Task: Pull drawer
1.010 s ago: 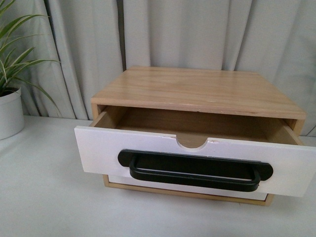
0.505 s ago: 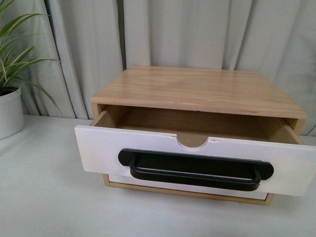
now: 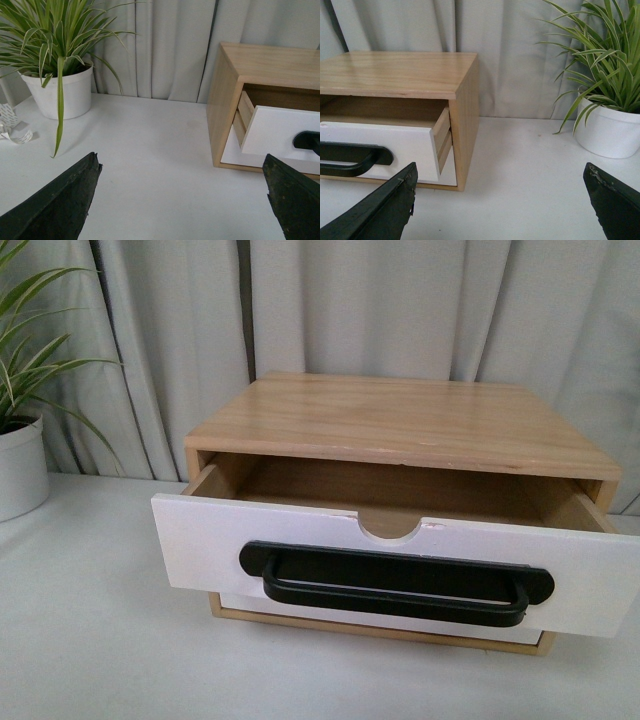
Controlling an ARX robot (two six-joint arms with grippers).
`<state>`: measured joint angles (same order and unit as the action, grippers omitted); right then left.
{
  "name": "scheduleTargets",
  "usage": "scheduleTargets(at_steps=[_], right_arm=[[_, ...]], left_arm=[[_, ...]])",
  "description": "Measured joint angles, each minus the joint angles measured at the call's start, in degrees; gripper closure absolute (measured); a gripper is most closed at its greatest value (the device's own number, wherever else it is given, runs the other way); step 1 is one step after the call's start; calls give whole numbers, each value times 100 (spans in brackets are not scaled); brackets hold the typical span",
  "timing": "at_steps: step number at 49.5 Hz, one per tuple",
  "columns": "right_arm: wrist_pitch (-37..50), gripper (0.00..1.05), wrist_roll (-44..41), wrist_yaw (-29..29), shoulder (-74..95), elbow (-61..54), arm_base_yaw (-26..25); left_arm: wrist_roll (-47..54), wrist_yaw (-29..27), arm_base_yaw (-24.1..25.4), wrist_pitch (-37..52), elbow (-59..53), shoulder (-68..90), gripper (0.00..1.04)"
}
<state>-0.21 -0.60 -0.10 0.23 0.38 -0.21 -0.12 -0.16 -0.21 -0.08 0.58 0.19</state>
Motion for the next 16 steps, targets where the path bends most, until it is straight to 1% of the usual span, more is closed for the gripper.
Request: scheduleTargets(at_steps=[1,16], right_arm=[[0,9,0,0,0,2,0],[0,9,0,-2,0,2,0]], left_arm=[[0,2,0,0,0,0,7],[0,0,0,0,0,0,6]])
